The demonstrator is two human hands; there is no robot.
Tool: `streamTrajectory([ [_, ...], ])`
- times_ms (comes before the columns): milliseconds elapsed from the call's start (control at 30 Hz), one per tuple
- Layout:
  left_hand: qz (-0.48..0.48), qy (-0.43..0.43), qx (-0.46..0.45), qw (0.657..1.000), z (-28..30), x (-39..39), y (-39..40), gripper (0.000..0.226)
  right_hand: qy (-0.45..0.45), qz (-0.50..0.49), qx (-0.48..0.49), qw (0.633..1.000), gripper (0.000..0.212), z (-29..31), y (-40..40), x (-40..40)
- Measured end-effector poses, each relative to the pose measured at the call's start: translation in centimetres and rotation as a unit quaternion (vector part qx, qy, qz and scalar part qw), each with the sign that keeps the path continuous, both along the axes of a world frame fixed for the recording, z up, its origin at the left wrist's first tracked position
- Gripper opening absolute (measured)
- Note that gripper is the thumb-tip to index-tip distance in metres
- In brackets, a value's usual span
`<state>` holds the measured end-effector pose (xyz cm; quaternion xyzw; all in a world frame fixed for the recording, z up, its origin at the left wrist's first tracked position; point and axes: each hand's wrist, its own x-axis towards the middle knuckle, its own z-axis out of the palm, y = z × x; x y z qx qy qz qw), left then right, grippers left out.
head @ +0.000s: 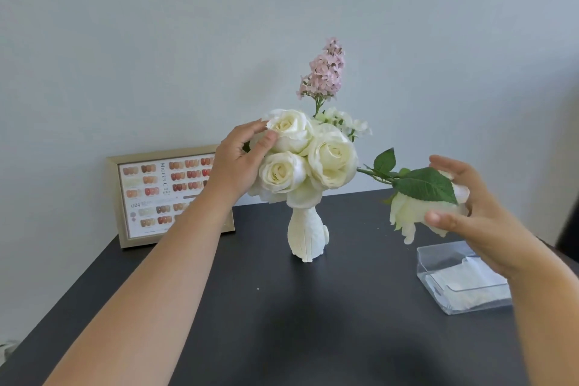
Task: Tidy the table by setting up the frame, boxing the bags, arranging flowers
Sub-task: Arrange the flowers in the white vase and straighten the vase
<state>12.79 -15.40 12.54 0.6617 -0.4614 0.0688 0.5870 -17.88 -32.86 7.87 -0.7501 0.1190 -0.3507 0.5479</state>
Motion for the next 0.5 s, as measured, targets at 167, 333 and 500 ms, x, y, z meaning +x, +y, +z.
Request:
streamTrajectory([
  [167,0.017,0.002,0.002,1.000,0.0,0.3,-0.1,0.015,-0.024,0.005,0.016,1.000,0.086,-1.8,-0.6,1.0],
  [333,0.003,-0.012,-0.010,1.000,-0.2,-0.2,0.0,0.016,-0.104,-0.014,0.007,0.994,0.053,-1.2,-1.1,2.9],
  [500,0.024,-0.035,-0.028,0.999,0.0,0.0,0.5,0.025,-0.147,-0.083,-0.019,0.985,0.050,1.2,-1.0,4.4],
])
